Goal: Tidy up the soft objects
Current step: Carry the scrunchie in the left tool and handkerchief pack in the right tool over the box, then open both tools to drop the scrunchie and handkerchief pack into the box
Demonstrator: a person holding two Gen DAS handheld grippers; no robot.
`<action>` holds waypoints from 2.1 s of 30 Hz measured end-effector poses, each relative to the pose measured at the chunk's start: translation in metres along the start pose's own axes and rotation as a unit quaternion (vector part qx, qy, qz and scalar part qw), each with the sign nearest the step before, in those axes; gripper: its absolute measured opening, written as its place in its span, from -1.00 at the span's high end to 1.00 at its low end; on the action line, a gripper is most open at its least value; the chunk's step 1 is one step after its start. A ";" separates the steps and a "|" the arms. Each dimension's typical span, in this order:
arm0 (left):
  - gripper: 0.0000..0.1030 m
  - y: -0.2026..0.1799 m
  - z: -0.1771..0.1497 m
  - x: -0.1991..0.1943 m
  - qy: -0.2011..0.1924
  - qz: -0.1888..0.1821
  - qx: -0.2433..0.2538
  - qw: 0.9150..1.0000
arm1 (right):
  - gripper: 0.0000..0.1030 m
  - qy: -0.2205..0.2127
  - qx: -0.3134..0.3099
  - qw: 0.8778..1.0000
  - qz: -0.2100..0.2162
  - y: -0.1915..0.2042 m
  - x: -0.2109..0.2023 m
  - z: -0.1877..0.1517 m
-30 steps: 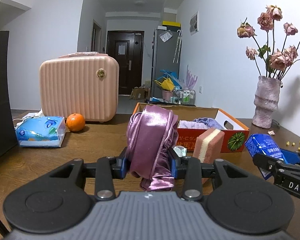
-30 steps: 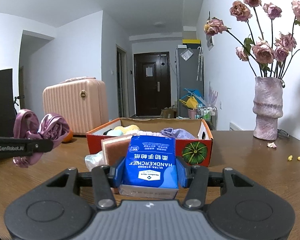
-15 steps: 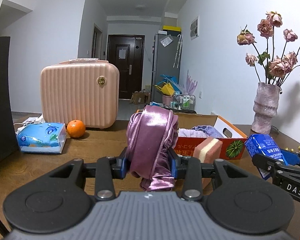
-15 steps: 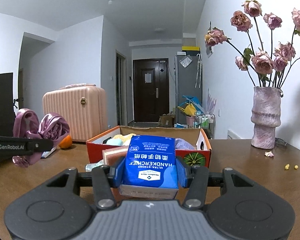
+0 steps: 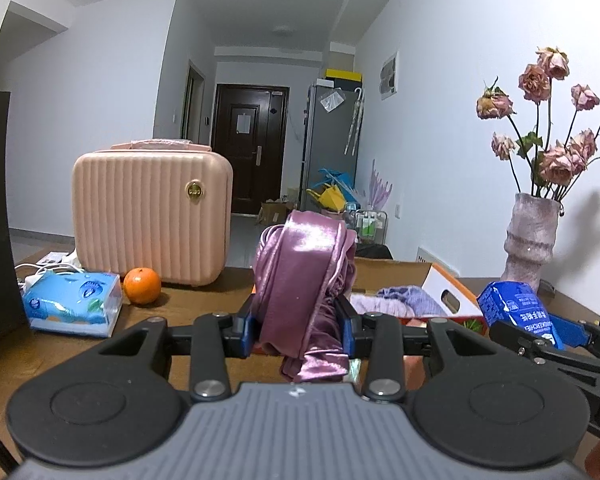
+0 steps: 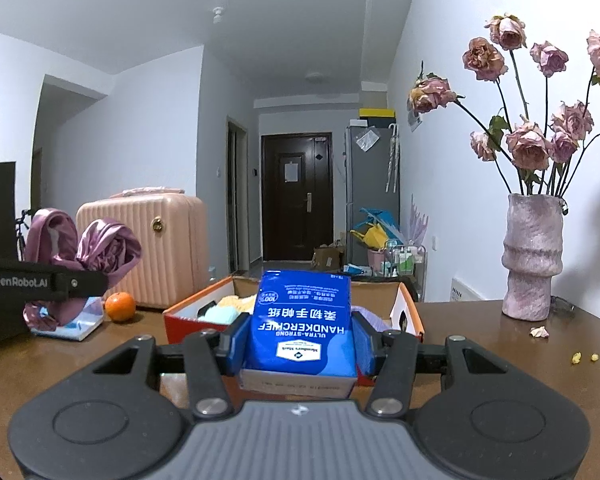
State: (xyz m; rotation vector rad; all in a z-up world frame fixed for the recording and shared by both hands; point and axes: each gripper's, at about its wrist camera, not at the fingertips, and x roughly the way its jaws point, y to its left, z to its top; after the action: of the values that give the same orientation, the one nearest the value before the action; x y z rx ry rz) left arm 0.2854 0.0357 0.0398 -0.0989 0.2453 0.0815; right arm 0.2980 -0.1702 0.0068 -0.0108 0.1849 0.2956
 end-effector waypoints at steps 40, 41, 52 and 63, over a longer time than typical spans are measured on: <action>0.24 -0.005 0.028 0.119 0.007 0.000 -0.009 1.000 | 0.01 -0.008 0.019 1.000 -0.020 -0.031 0.116 0.021; 0.24 -0.006 0.029 0.122 0.007 0.000 -0.009 1.000 | 0.01 -0.008 0.020 1.000 -0.021 -0.032 0.119 0.021; 0.24 -0.006 0.035 0.160 0.014 -0.003 -0.012 1.000 | 0.01 0.001 0.021 0.999 -0.032 -0.041 0.152 0.022; 0.24 -0.007 0.038 0.193 0.018 -0.007 -0.007 1.000 | 0.01 0.005 0.018 0.999 -0.041 -0.048 0.182 0.025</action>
State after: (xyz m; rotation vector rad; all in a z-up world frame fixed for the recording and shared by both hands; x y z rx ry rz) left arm 0.4814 0.0461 0.0293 -0.1167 0.2805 0.0680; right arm 0.4872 -0.1623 -0.0028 0.0165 0.1986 0.2100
